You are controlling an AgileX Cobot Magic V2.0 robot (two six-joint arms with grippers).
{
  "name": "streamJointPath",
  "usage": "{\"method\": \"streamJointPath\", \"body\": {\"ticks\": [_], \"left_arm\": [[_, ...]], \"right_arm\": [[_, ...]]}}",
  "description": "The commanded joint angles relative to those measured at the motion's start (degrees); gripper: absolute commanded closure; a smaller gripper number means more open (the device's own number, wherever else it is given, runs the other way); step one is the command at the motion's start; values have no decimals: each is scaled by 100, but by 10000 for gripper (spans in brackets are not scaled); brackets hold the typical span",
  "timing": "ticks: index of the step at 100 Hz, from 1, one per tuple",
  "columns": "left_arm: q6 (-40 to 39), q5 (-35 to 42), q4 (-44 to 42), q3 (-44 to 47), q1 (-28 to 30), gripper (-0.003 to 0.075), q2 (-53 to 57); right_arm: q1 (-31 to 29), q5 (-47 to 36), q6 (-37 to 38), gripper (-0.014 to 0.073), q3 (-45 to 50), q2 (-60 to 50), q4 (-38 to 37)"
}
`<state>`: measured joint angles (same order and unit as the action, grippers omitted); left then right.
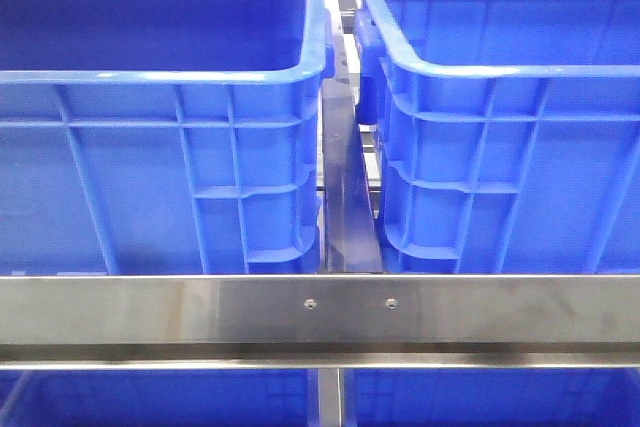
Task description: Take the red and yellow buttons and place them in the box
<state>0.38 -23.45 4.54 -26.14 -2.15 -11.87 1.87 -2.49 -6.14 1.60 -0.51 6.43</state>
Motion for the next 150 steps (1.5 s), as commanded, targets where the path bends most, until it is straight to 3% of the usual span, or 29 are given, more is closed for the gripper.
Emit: {"method": "streamJointPath", "body": {"ticks": [1, 27, 53, 88, 102, 129, 138, 150], "left_arm": [[0, -277, 77, -860, 15, 739, -718], [183, -1580, 77, -2526, 15, 739, -2566], [183, -1539, 96, -2988, 15, 739, -3621], [183, -1516, 113, -2988, 15, 721, -4062], [183, -1536, 113, -2988, 15, 595, -4073], [183, -1549, 113, -2988, 15, 204, -4073], [183, -1560, 123, -2988, 15, 143, -4073], [183, -1498, 346, -2988, 5, 136, -4073]], "right_arm": [[1, -460, -3, 662, -114, -149, -51], [1, -460, -3, 662, -114, -149, -51], [1, -460, -3, 662, -114, -149, -51], [1, -460, -3, 662, -114, -149, -51], [1, -460, -3, 662, -114, -149, -51], [1, -460, -3, 662, -114, -149, -51], [1, -460, -3, 662, -114, -149, -51], [1, -460, -3, 662, -114, -149, -51]]}}
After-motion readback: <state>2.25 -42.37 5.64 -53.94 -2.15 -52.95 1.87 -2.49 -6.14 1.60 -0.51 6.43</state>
